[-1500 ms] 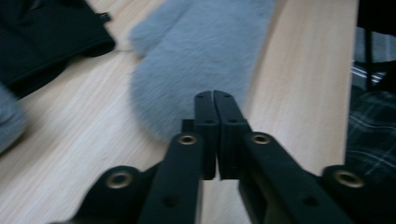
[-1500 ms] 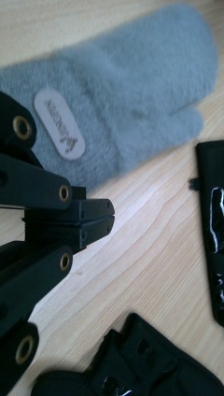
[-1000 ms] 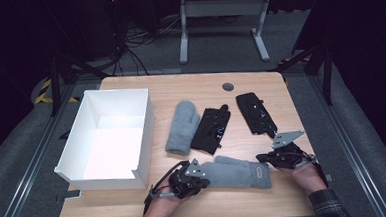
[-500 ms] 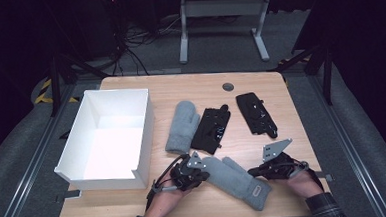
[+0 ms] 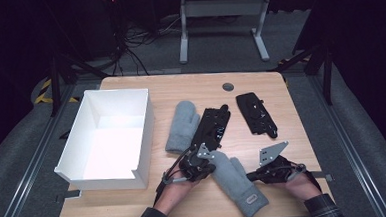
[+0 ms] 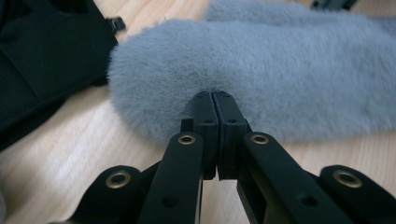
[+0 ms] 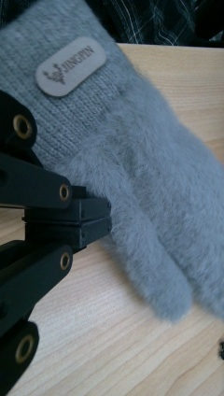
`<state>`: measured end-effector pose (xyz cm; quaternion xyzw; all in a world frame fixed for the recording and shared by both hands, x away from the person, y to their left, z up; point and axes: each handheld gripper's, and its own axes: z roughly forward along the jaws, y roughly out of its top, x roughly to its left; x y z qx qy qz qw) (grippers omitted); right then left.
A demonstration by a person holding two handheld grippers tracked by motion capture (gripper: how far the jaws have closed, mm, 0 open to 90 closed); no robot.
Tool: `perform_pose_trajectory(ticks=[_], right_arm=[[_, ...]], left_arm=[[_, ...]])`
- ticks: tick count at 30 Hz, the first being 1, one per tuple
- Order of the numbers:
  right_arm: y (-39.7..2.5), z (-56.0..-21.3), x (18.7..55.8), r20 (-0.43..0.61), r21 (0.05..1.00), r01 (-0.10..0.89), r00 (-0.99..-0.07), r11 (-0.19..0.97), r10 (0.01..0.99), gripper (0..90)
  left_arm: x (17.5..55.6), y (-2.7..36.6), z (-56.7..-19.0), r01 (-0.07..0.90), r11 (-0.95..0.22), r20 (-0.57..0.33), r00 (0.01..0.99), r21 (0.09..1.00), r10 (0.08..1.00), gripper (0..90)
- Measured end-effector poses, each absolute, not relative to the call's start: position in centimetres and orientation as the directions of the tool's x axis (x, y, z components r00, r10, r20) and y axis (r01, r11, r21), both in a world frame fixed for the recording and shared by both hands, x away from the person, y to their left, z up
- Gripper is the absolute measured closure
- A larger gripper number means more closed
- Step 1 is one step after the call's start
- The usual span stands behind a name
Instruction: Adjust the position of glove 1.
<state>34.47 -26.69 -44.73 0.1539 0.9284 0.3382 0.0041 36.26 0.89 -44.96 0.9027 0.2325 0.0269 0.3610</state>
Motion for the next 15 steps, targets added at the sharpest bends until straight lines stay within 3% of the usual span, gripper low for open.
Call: perform_pose_trajectory(ticks=[15], right_arm=[[-24.1,-45.0,33.2,0.131,0.632,0.220,-0.975,0.743,0.178,90.0]], left_arm=[[37.8,-1.7,-44.9,0.384,-0.618,-0.117,0.896,0.686,0.427,89.5]])
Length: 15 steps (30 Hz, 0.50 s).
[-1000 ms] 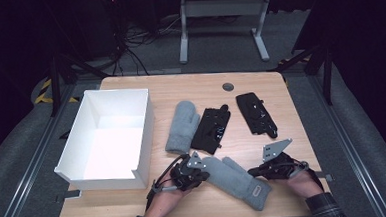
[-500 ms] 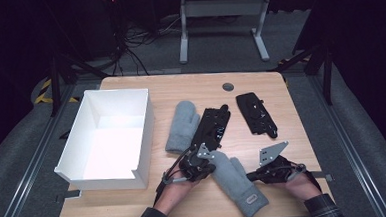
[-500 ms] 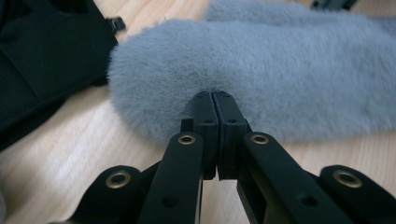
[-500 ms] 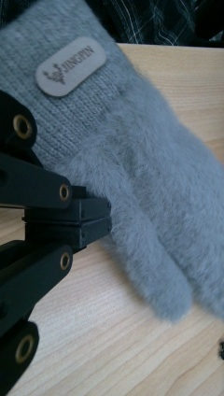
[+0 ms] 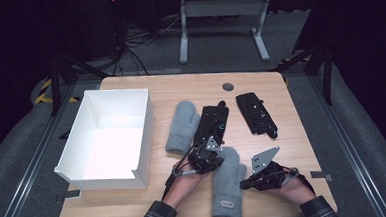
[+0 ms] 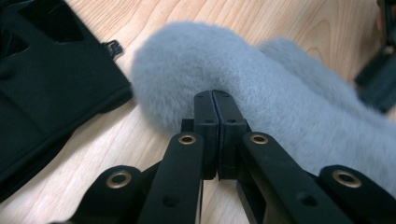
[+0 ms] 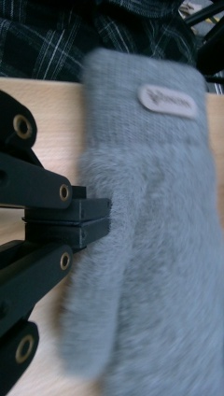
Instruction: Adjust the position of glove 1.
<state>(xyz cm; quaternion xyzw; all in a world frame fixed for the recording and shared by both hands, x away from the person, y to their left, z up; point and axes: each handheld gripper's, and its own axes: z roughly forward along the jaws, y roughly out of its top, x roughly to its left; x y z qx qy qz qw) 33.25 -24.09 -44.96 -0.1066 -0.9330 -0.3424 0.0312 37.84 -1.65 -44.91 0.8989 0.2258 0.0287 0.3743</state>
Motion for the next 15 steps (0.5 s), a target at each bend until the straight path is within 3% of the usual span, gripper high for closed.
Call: perform_pose_trajectory(ticks=[15], right_arm=[[-19.9,-45.3,32.6,0.072,0.659,0.149,-0.988,0.737,0.136,90.0]], left_arm=[[37.8,-2.2,-44.8,0.371,-0.625,-0.118,0.905,0.687,0.408,89.8]])
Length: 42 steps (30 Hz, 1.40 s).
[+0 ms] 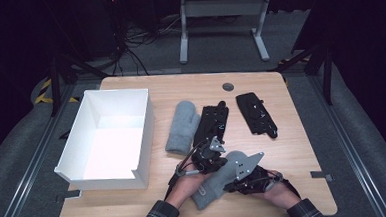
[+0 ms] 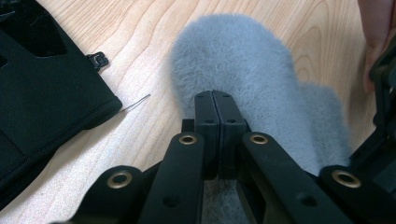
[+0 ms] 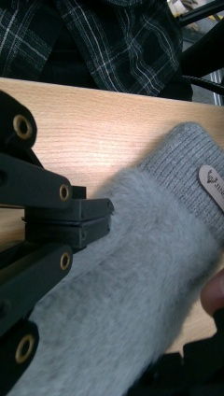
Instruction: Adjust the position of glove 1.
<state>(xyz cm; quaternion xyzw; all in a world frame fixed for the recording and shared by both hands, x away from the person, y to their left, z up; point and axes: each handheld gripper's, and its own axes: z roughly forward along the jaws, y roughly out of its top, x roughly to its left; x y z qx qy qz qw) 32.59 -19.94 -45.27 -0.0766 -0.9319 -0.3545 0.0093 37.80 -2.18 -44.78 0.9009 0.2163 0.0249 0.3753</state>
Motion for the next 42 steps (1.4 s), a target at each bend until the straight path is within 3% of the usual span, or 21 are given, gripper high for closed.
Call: perform_pose_trajectory(ticks=[7,12,17,18,23,26,30,37,42], right_arm=[[-20.3,-45.1,32.5,0.079,0.671,0.159,-0.986,0.724,0.144,87.7],[-22.0,-44.3,32.1,0.066,0.705,0.184,-0.979,0.685,0.194,70.0],[-24.8,-43.5,32.1,0.033,0.736,0.239,-0.947,0.633,0.318,50.6],[-24.8,-43.5,32.1,0.033,0.736,0.239,-0.947,0.633,0.318,50.6],[-28.0,-43.8,32.2,0.009,0.753,0.314,-0.883,0.578,0.469,30.4],[-29.6,-44.3,32.5,0.022,0.755,0.370,-0.840,0.542,0.543,23.5],[-31.6,-45.1,32.7,0.013,0.744,0.418,-0.789,0.521,0.614,16.1],[-34.3,-46.4,32.9,-0.004,0.726,0.488,-0.701,0.484,0.713,12.3],[-34.8,-46.8,33.1,-0.011,0.725,0.501,-0.678,0.473,0.735,8.0]], left_arm=[[37.8,-1.9,-44.5,0.371,-0.622,-0.118,0.905,0.690,0.409,88.4],[37.8,-0.5,-43.5,0.378,-0.593,-0.116,0.895,0.711,0.431,81.3],[38.1,1.0,-42.7,0.399,-0.576,-0.089,0.867,0.714,0.490,62.2],[38.1,1.0,-42.7,0.399,-0.576,-0.089,0.867,0.714,0.490,58.1],[38.9,2.5,-42.0,0.439,-0.552,-0.084,0.830,0.710,0.552,46.6],[39.4,3.3,-41.8,0.458,-0.539,-0.076,0.806,0.706,0.586,40.7],[40.1,4.0,-41.5,0.479,-0.515,-0.051,0.765,0.711,0.642,32.9],[41.8,4.9,-41.0,0.517,-0.494,-0.017,0.703,0.699,0.711,23.4],[43.2,5.4,-40.9,0.544,-0.464,-0.013,0.658,0.699,0.753,22.2]])
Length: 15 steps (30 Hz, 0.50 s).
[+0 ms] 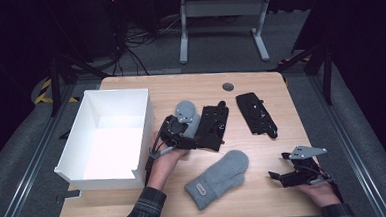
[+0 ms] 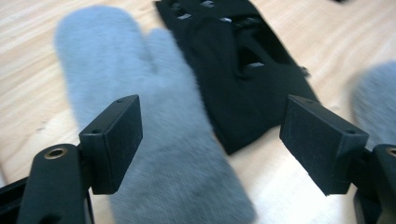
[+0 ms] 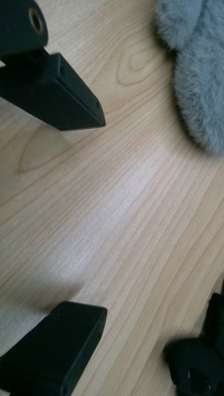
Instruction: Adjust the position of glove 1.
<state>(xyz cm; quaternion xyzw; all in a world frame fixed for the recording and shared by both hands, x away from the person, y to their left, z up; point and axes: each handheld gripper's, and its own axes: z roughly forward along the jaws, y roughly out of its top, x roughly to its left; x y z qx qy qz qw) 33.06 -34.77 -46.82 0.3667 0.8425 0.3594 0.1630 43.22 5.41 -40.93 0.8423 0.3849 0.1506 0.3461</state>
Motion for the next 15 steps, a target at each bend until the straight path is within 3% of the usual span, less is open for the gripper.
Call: perform_pose_trajectory(ticks=[12,15], right_arm=[[-34.4,-47.0,33.1,-0.020,0.718,0.498,-0.684,0.486,0.729,4.4],[-34.4,-47.0,33.1,-0.022,0.717,0.496,-0.687,0.490,0.726,4.0]], left_arm=[[47.3,5.3,-42.1,0.624,-0.425,0.034,0.538,0.655,0.842,25.5],[48.0,5.4,-42.7,0.640,-0.421,0.037,0.523,0.642,0.852,29.9]])
